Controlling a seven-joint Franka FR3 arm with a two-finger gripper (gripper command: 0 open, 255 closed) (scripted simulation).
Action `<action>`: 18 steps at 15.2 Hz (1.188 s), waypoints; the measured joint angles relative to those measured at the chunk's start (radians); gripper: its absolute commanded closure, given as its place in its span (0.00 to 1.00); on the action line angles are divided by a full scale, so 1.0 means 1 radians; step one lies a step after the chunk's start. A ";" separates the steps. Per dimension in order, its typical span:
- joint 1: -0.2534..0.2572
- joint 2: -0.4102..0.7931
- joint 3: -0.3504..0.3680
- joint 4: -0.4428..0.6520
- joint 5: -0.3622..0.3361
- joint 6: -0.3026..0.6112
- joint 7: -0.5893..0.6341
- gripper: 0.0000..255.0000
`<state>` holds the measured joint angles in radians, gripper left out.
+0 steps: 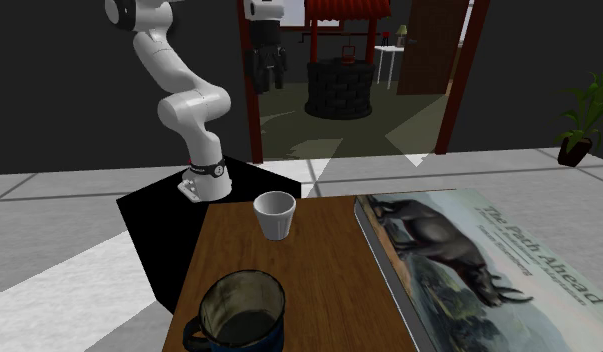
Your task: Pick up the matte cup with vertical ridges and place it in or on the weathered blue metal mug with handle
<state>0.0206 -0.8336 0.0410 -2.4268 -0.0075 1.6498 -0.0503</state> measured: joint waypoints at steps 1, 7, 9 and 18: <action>0.000 0.000 0.000 0.000 0.000 0.000 0.000 0.00; -0.025 0.107 -0.025 -0.057 -0.050 0.149 -0.033 0.00; -0.039 0.171 -0.040 -0.061 -0.073 0.213 -0.049 0.00; -0.094 0.460 -0.088 -0.051 -0.171 0.475 -0.087 0.00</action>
<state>-0.0733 -0.3736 -0.0470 -2.4782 -0.1782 2.1249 -0.1369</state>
